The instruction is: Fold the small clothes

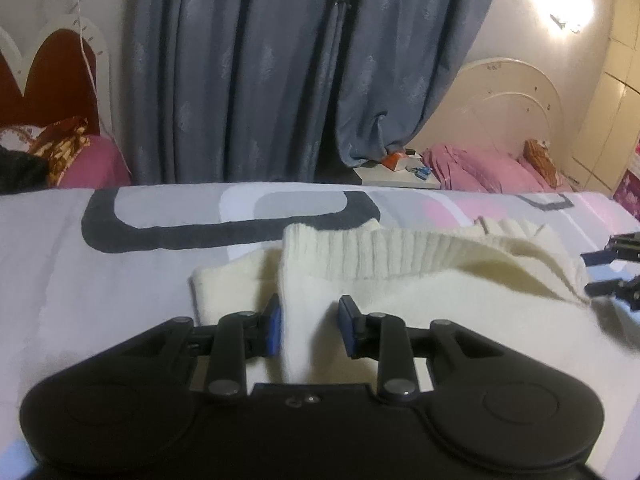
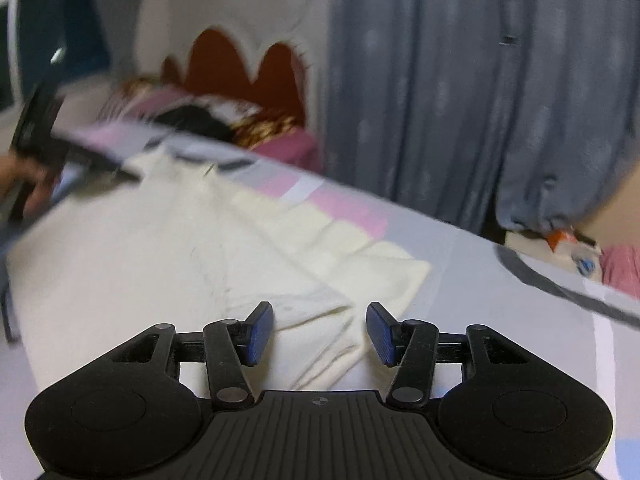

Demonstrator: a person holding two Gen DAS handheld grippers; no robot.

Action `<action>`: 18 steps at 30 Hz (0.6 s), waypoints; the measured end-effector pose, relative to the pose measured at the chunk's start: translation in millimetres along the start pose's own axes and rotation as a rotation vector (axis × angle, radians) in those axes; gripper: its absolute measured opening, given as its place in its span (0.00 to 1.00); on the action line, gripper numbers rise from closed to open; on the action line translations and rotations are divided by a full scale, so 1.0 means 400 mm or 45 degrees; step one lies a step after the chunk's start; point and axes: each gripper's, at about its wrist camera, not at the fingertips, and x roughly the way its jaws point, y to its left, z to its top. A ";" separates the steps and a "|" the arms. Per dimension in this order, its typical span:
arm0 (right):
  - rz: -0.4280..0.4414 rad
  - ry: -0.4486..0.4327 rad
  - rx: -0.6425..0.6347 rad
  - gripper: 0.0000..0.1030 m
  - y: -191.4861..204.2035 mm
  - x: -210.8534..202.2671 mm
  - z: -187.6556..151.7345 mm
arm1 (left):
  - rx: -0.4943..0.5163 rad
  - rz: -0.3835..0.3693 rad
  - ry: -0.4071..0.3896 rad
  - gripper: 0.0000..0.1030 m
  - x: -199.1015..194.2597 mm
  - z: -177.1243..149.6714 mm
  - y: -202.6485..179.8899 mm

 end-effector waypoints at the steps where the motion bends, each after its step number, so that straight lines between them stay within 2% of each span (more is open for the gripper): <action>1: -0.007 0.005 -0.018 0.51 0.006 0.016 0.003 | -0.011 0.011 0.007 0.28 0.005 0.003 -0.001; 3: -0.089 -0.075 0.029 0.51 -0.010 0.008 0.008 | -0.027 0.035 0.010 0.29 0.010 0.008 0.000; 4: -0.172 -0.116 0.129 0.51 -0.033 0.001 0.007 | -0.037 0.046 0.006 0.29 0.008 0.010 0.000; 5: -0.199 -0.132 0.233 0.50 -0.057 -0.005 0.013 | -0.047 0.040 0.001 0.28 0.005 0.011 0.001; 7: -0.109 -0.185 0.301 0.51 -0.072 -0.025 0.005 | -0.070 0.026 -0.002 0.27 -0.001 0.008 0.007; 10: 0.050 -0.117 0.180 0.51 -0.035 -0.022 0.000 | -0.082 0.013 0.002 0.28 0.000 0.002 0.014; 13: 0.053 -0.015 0.018 0.51 0.012 -0.003 -0.006 | -0.113 -0.001 0.003 0.29 0.002 -0.001 0.026; 16: -0.036 0.026 -0.177 0.51 0.059 0.025 -0.005 | -0.111 0.001 0.004 0.29 0.005 0.001 0.024; 18: -0.193 -0.023 -0.222 0.51 0.061 0.050 0.006 | -0.112 0.009 0.001 0.30 0.006 0.004 0.021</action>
